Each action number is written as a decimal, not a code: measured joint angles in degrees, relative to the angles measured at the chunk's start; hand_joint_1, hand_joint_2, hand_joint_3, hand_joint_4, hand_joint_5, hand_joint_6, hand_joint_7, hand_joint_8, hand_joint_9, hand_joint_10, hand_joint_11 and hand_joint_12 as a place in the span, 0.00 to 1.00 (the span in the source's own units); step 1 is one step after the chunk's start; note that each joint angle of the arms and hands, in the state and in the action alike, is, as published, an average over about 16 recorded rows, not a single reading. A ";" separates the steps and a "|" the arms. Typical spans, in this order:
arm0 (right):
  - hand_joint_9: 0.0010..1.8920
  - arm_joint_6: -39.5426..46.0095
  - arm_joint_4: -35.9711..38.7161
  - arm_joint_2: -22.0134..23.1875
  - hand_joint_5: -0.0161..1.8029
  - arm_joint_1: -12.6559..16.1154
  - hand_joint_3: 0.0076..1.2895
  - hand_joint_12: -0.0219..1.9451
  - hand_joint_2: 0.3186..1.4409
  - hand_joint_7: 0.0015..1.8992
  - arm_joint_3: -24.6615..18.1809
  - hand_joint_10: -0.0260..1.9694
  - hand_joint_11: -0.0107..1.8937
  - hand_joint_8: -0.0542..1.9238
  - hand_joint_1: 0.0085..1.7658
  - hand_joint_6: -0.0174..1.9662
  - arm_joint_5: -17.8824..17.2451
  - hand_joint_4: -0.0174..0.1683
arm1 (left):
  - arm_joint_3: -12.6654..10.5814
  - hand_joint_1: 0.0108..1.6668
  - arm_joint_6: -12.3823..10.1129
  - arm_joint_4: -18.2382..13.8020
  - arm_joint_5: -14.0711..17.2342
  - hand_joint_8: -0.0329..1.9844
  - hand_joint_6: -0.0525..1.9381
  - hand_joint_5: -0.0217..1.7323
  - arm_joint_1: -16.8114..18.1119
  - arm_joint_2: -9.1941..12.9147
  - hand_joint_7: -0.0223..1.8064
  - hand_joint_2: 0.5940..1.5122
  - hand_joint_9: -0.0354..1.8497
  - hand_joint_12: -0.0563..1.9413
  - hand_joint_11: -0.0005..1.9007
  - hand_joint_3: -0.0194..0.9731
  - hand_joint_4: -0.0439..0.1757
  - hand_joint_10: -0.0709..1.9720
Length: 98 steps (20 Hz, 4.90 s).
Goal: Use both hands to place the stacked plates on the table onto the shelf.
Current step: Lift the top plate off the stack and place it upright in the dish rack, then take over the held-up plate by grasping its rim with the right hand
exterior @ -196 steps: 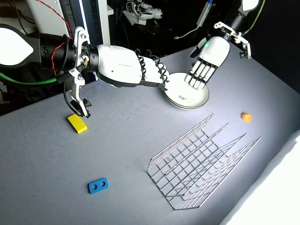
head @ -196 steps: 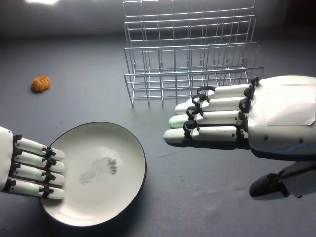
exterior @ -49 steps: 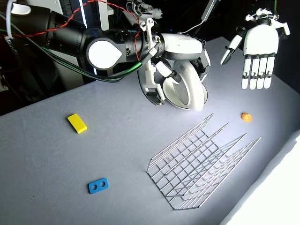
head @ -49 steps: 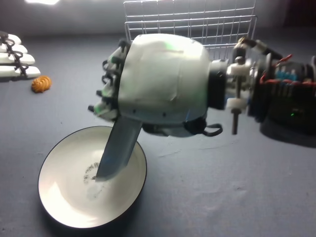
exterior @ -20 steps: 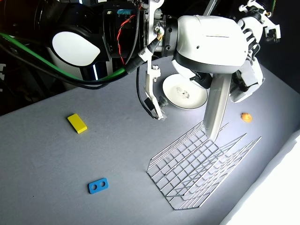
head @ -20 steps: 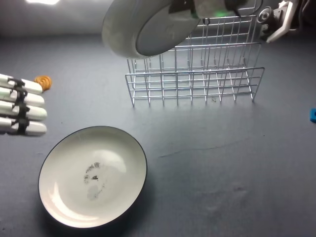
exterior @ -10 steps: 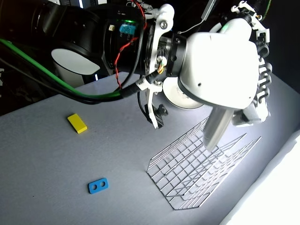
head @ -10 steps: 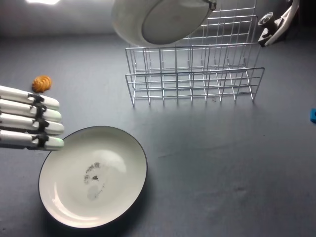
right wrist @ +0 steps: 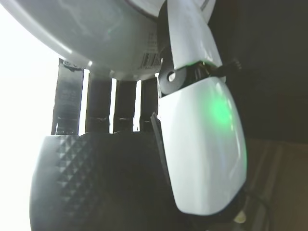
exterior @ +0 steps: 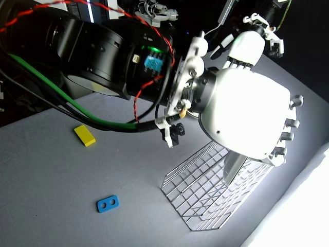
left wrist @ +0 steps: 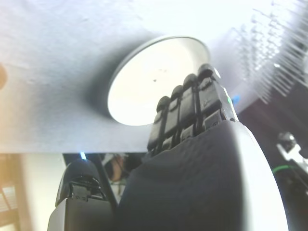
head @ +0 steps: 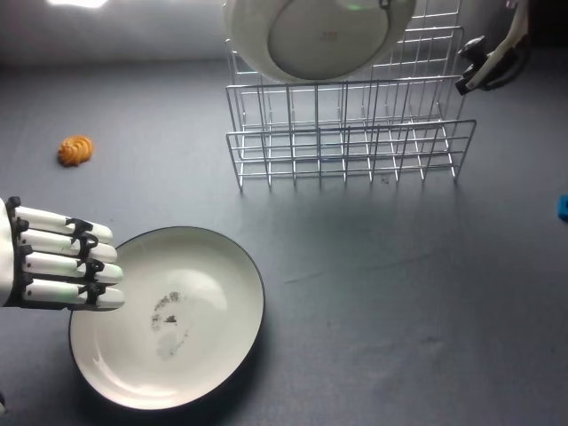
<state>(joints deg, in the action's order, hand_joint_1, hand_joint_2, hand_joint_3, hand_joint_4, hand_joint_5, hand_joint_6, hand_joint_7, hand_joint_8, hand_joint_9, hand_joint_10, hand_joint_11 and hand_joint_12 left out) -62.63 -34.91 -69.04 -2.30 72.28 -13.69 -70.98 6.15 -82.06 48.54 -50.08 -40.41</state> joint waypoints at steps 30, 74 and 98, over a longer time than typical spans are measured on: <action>0.50 0.07 -9.15 -2.87 0.44 -6.52 0.01 0.64 0.70 0.49 7.22 0.40 0.39 0.57 0.72 0.60 4.20 0.06 | 0.11 0.00 0.14 10.39 -8.47 0.01 0.02 0.02 -12.67 -2.62 0.01 0.56 0.01 0.03 0.01 0.03 0.19 0.02; 0.01 -8.13 46.78 3.20 0.02 -12.33 0.01 0.07 0.50 0.00 -21.52 0.02 0.02 0.04 0.59 0.03 -5.72 0.12 | -0.08 0.00 0.20 11.61 -7.87 0.01 0.02 0.02 -13.57 -2.78 0.01 0.56 0.01 0.03 0.01 0.03 0.19 0.02; 0.01 -17.41 45.53 -14.72 0.02 -19.96 0.01 0.23 0.51 0.00 -8.45 0.02 0.02 0.04 0.67 0.03 -4.40 0.12 | -0.74 0.00 0.21 11.88 -7.08 0.01 0.02 0.02 -14.24 -2.76 0.01 0.56 0.01 0.03 0.01 0.03 0.20 0.02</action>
<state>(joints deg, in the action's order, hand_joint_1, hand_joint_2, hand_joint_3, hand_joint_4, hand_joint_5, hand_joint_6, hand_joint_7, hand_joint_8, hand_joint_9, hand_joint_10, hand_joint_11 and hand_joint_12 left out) -80.04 10.61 -83.76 -22.26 63.83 -18.09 -71.72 6.36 -70.18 41.46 -64.31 -43.18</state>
